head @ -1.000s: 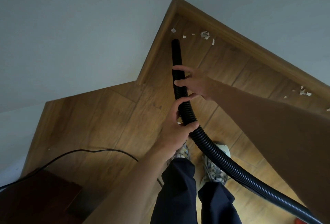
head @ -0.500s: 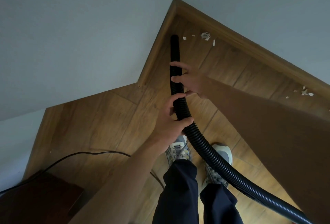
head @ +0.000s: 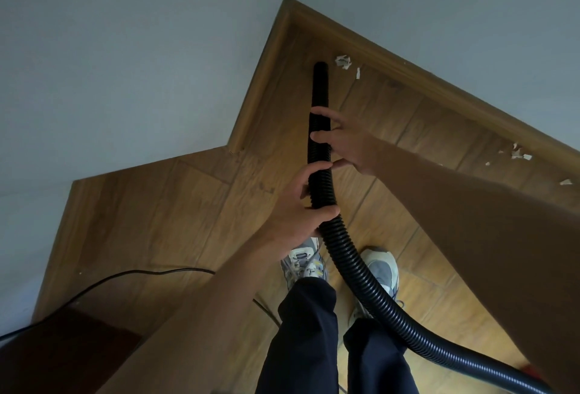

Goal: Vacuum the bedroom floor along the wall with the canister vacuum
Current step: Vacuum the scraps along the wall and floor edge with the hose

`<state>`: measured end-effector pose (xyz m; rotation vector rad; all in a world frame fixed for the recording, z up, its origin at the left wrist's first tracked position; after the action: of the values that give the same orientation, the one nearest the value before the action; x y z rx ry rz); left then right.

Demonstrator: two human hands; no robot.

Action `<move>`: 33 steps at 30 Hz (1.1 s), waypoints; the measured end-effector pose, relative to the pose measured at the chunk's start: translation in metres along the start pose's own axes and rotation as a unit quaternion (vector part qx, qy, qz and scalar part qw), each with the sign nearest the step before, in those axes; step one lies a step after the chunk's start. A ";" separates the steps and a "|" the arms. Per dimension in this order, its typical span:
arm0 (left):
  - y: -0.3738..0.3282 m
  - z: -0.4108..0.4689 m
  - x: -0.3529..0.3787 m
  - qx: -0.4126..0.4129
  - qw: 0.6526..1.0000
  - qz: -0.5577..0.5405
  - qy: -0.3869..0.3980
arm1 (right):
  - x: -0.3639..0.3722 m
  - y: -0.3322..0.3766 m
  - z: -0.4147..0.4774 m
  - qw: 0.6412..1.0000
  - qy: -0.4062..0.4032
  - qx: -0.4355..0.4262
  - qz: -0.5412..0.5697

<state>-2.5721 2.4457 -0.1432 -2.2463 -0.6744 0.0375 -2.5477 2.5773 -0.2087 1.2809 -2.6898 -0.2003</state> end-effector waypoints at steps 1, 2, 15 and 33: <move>-0.001 0.001 0.001 0.001 1.000 0.004 0.003 | -0.002 0.000 0.000 1.000 -0.001 0.000 0.002; -0.002 0.002 0.003 0.002 1.000 0.008 0.006 | -0.004 -0.001 -0.001 1.000 -0.003 -0.001 0.004; 0.001 0.007 0.023 -0.005 0.998 0.049 0.042 | -0.030 -0.013 -0.006 1.000 -0.012 -0.006 0.026; 0.014 -0.003 0.036 -0.035 0.995 0.062 0.070 | -0.039 -0.037 -0.015 1.000 -0.010 0.005 0.024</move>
<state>-2.5341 2.4531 -0.1449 -2.3296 -0.4671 -0.0831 -2.4920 2.5837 -0.2040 1.2218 -2.7378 -0.1945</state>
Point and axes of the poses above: each hand's wrist, its own z-axis towards the middle knuckle, its own x-axis out of the palm, y = z × x, the point moved 8 cm from there along z, towards the middle knuckle, and after that the axes turned 15 degrees about x, right-handed, at the moved point
